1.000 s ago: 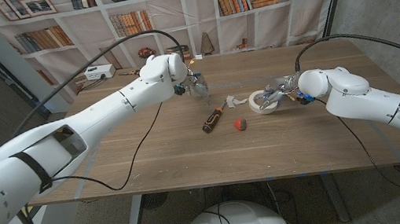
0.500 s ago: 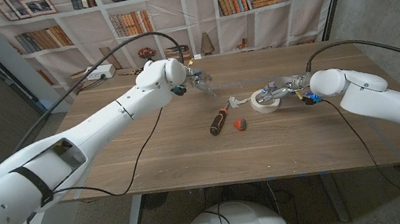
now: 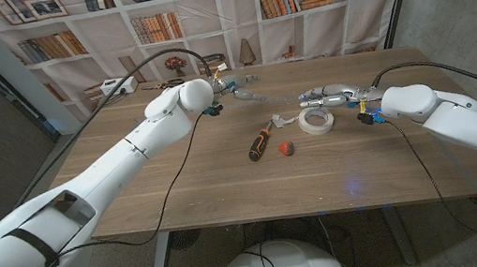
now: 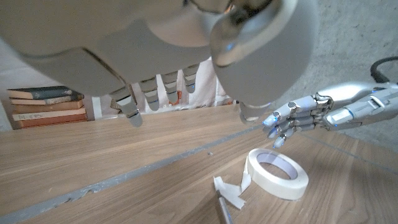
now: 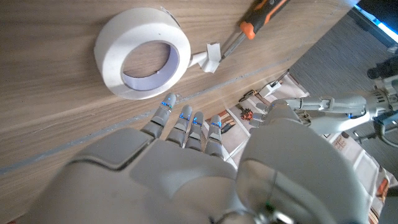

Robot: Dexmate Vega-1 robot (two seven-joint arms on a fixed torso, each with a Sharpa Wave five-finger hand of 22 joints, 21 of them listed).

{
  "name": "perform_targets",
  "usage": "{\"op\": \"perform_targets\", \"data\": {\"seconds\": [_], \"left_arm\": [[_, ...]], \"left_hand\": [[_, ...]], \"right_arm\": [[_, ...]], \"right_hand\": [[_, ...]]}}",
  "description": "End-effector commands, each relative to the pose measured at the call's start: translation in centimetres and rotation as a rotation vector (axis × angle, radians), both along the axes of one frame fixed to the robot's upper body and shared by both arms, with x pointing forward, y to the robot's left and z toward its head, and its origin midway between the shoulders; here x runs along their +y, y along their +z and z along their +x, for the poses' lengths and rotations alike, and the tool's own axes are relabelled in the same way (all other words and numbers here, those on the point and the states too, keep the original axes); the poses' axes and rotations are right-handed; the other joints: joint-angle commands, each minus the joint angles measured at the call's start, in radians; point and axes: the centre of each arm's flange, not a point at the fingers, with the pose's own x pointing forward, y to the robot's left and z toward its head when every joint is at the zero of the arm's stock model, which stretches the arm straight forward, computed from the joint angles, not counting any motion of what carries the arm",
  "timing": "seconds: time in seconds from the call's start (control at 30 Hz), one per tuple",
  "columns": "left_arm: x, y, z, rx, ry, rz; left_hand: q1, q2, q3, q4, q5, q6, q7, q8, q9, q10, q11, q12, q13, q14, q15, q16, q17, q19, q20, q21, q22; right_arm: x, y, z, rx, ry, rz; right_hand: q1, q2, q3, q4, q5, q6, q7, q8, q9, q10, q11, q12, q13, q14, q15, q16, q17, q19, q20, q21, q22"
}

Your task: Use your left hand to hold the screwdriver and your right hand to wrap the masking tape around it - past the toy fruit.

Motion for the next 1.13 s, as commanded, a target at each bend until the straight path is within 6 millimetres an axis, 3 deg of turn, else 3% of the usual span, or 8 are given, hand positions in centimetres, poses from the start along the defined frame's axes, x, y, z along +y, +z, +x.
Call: {"op": "perform_targets", "data": {"seconds": [0.03, 0.17, 0.63, 0.67, 0.73, 0.83, 0.93, 1.13], "left_arm": [[2.9, -0.4, -0.3, 0.004, -0.187, -0.282], [3.7, -0.8, 0.0, 0.017, -0.226, -0.326], [7.3, -2.8, 2.0, 0.128, -0.487, -0.667], [7.5, -2.9, 2.1, 0.136, -0.496, -0.684], [8.0, -3.2, 2.2, 0.14, -0.507, -0.72], [8.7, -3.4, 2.1, 0.13, -0.487, -0.709], [9.1, -4.1, 2.1, 0.164, -0.492, -0.745], [10.5, -5.3, 2.7, 0.2, -0.448, -0.831]], "left_hand": [[-0.021, -0.002, -0.003, 0.008, -0.01, 0.008, -0.008, 0.007, -0.006, 0.007, 0.004, 0.006, -0.005, 0.0, -0.009, 0.005, -0.005, 0.002, -0.009, -0.002, 0.0], [-0.058, -0.009, -0.025, 0.013, -0.044, -0.032, -0.03, -0.005, -0.043, -0.032, 0.006, -0.012, -0.038, -0.069, -0.004, -0.012, -0.029, -0.037, -0.023, -0.034, -0.001], [-0.09, -0.016, -0.043, 0.022, -0.058, -0.042, -0.035, -0.003, -0.058, -0.044, 0.013, -0.013, -0.054, -0.079, -0.007, -0.007, -0.038, -0.041, -0.033, -0.044, -0.001], [-0.095, -0.017, -0.045, 0.024, -0.059, -0.044, -0.039, -0.004, -0.059, -0.045, 0.012, -0.013, -0.055, -0.079, -0.007, -0.007, -0.039, -0.041, -0.033, -0.045, -0.001], [-0.108, -0.019, -0.052, 0.029, -0.062, -0.044, -0.04, -0.002, -0.062, -0.045, 0.012, -0.012, -0.059, -0.079, -0.008, -0.005, -0.041, -0.04, -0.033, -0.047, -0.001], [-0.152, -0.032, -0.076, 0.046, -0.068, -0.041, -0.049, 0.0, -0.07, -0.046, 0.006, -0.01, -0.071, -0.077, -0.007, 0.0, -0.047, -0.04, -0.025, -0.054, 0.0], [-0.203, -0.036, -0.099, 0.064, -0.068, -0.063, -0.06, -0.004, -0.077, -0.074, 0.0, -0.017, -0.087, -0.092, 0.001, -0.002, -0.054, -0.045, -0.018, -0.064, 0.0], [-0.256, -0.021, -0.118, 0.077, -0.063, -0.115, -0.069, -0.013, -0.083, -0.125, -0.003, -0.025, -0.108, -0.114, 0.008, -0.005, -0.061, -0.069, -0.014, -0.084, 0.001]], "right_arm": [[-1.0, 1.0, 0.1, -0.079, 0.124, 0.296], [-1.3, 1.2, 0.7, -0.069, 0.187, 0.395], [-1.8, 1.5, 1.4, -0.127, 0.205, 0.611], [-1.9, 1.4, 1.5, -0.132, 0.205, 0.632], [-2.2, 1.3, 1.4, -0.139, 0.205, 0.666], [-2.5, 1.0, 0.9, -0.176, 0.177, 0.702], [-2.6, 0.4, 0.4, -0.2, 0.153, 0.756], [-2.3, -0.2, 0.4, -0.21, 0.154, 0.788]], "right_hand": [[0.002, 0.004, 0.004, 0.0, -0.004, 0.017, -0.002, -0.001, 0.001, 0.013, 0.001, -0.006, -0.004, 0.009, 0.004, -0.006, -0.002, 0.003, 0.005, -0.002, 0.003], [0.002, 0.006, 0.004, 0.0, -0.007, 0.024, -0.001, 0.0, -0.001, 0.016, 0.001, -0.01, -0.008, 0.009, 0.005, -0.007, -0.007, 0.004, 0.006, -0.005, 0.003], [-0.018, 0.008, -0.005, 0.006, -0.026, 0.031, 0.001, -0.007, -0.008, -0.002, 0.001, -0.039, -0.028, -0.017, 0.007, -0.022, -0.029, 0.007, 0.009, -0.017, 0.003], [-0.021, 0.008, -0.006, 0.007, -0.028, 0.032, -0.001, -0.008, -0.009, -0.001, 0.001, -0.041, -0.03, -0.016, 0.007, -0.022, -0.03, 0.007, 0.013, -0.018, 0.003], [-0.04, 0.005, -0.016, 0.012, -0.043, 0.034, -0.011, -0.017, -0.013, -0.008, -0.014, -0.064, -0.049, -0.014, 0.001, -0.025, -0.053, 0.01, 0.076, -0.032, 0.003], [-0.046, 0.01, -0.018, 0.01, -0.055, 0.046, -0.035, -0.022, -0.017, -0.033, -0.035, -0.097, -0.07, -0.035, -0.006, -0.036, -0.079, 0.001, 0.11, -0.052, 0.002], [-0.049, 0.015, -0.02, 0.003, -0.064, 0.082, -0.034, -0.022, -0.019, -0.057, -0.046, -0.134, -0.096, -0.085, 0.014, -0.051, -0.113, -0.045, 0.117, -0.094, 0.0], [-0.054, 0.019, -0.022, 0.001, -0.068, 0.103, -0.024, -0.022, -0.02, -0.045, -0.041, -0.144, -0.109, -0.1, 0.007, -0.05, -0.129, -0.061, 0.116, -0.114, 0.0]]}}
